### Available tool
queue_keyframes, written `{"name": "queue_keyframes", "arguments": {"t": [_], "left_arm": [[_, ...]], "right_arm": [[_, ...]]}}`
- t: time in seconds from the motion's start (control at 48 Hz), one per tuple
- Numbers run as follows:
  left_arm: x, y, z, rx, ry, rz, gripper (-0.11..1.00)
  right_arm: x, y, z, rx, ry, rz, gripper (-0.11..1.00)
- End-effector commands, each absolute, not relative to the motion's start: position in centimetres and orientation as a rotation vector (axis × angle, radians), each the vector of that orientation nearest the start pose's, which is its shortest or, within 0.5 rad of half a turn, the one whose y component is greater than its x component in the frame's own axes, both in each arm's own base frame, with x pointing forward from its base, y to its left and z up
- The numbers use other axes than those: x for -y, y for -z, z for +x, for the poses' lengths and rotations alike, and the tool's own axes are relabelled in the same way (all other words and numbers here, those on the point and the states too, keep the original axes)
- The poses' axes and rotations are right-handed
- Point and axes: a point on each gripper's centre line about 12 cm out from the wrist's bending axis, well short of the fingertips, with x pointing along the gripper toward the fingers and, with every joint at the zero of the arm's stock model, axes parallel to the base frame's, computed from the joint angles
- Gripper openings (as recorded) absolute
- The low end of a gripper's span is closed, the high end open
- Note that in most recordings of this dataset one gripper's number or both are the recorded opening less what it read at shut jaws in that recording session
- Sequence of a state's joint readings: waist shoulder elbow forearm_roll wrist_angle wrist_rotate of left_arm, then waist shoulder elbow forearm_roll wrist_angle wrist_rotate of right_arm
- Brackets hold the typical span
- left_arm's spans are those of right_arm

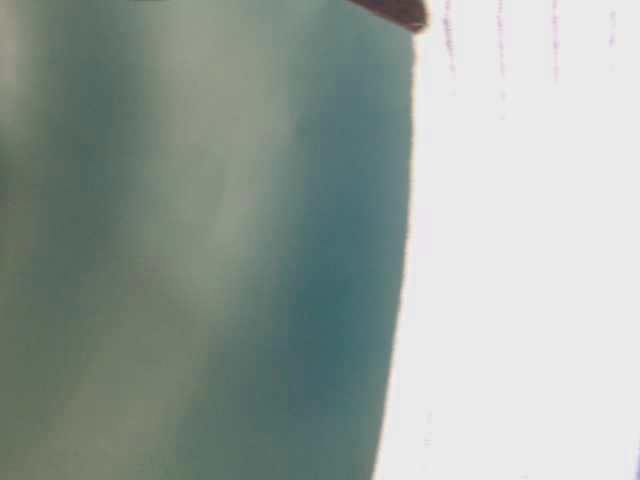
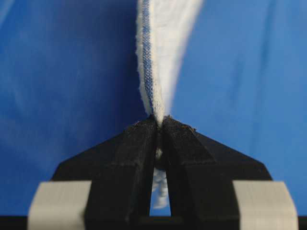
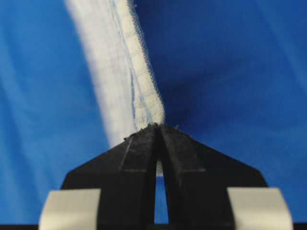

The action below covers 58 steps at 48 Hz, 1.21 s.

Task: Fold the blue towel.
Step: 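Rotate the strip vertical, left gripper swinging its end down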

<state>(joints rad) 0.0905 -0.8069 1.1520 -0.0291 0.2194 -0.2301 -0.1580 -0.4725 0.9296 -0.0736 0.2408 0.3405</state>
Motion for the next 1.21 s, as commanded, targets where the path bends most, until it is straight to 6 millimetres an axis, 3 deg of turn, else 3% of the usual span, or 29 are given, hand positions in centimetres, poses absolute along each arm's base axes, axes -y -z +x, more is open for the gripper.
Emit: {"name": "queue_keyframes", "arguments": {"t": [0.0,0.313,0.584,0.876,1.188], "left_arm": [[-1.6,-22.5,20.3,-0.496,-0.142,-0.276,0.02],[-1.6,-22.8,20.5,-0.469,-0.136,-0.279,0.02],[0.1,-22.3,23.0,-0.417,-0.051,-0.259,0.02],[3.0,-21.8,27.9,-0.403,0.049,-0.236,0.02],[6.1,-22.1,35.3,-0.424,0.115,-0.201,0.02]], "right_arm": [[4.3,-23.7,27.3,-0.602,0.244,0.287,0.03],[4.6,-24.4,27.4,-0.562,0.242,0.253,0.03],[7.0,-23.9,28.9,-0.571,0.308,0.259,0.03],[11.6,-23.9,30.9,-0.567,0.414,0.239,0.03],[15.8,-24.4,32.2,-0.559,0.497,0.205,0.03]]}}
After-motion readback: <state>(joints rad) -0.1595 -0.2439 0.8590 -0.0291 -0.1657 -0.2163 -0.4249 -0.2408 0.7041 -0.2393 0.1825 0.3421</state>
